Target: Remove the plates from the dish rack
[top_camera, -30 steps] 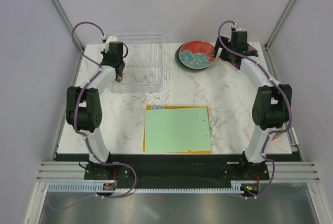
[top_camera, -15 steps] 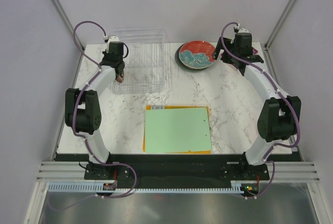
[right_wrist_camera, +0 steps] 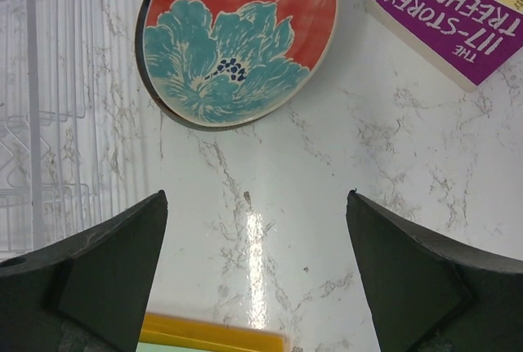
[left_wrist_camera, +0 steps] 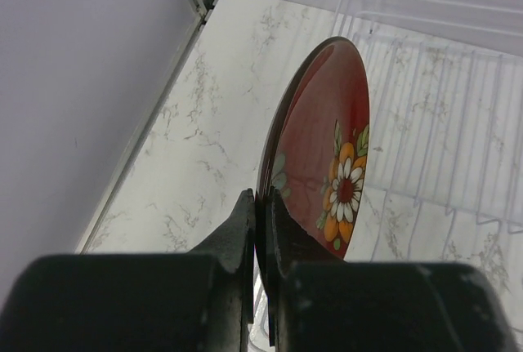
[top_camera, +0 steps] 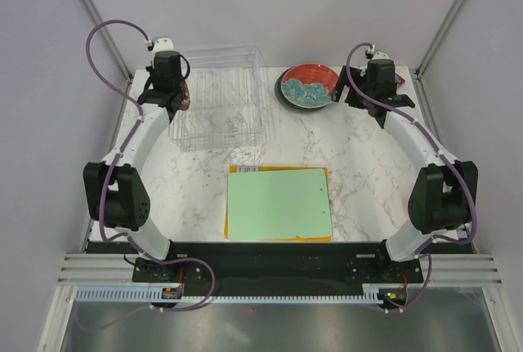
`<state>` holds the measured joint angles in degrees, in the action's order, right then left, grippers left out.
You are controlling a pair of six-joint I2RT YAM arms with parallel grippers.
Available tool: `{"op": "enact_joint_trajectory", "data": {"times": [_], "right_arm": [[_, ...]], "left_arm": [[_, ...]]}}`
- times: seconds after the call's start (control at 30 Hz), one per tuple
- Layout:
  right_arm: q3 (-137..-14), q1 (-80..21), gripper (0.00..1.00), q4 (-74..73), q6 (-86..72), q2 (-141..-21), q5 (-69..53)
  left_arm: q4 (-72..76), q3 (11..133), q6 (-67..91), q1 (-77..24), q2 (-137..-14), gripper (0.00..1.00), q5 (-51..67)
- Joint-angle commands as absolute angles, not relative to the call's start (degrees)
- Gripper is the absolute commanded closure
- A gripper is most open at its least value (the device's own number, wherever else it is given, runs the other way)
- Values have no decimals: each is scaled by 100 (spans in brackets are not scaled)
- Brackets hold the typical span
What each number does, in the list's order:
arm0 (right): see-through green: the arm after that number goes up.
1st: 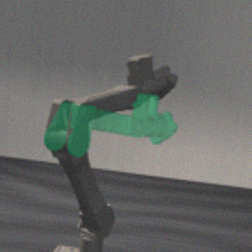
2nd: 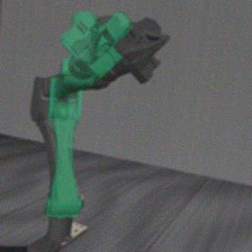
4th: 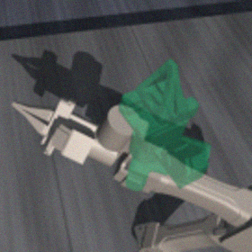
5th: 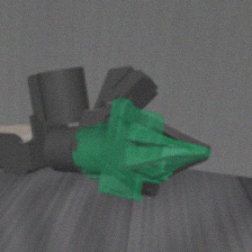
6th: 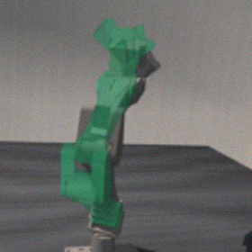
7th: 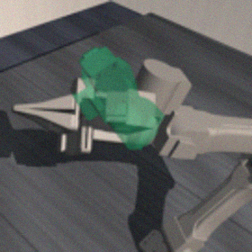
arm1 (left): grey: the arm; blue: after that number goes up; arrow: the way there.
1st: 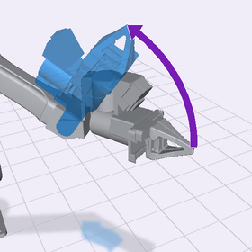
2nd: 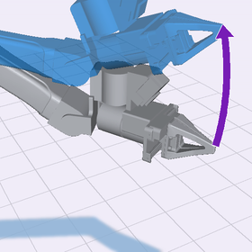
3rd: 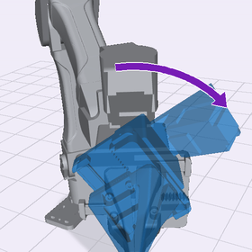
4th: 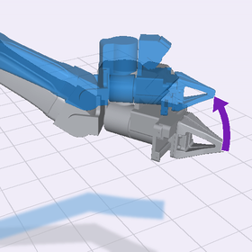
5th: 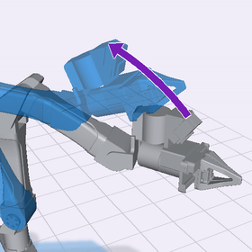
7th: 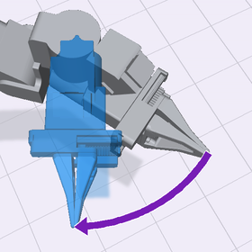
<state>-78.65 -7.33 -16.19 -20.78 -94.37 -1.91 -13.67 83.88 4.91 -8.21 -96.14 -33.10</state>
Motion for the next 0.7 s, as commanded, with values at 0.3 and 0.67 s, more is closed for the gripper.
{"op": "enact_joint_trajectory", "data": {"times": [0.3, 0.67], "right_arm": [[-7787, -1002, 3, -326, -2995, -9360, -2478], [-7735, -1766, 3, 1027, -3902, -9993, -3050]], "left_arm": [[-1846, 8956, 2477, -835, -8438, 98, -468], [-546, 7981, 4104, -1002, -8121, 98, 1740]]}}
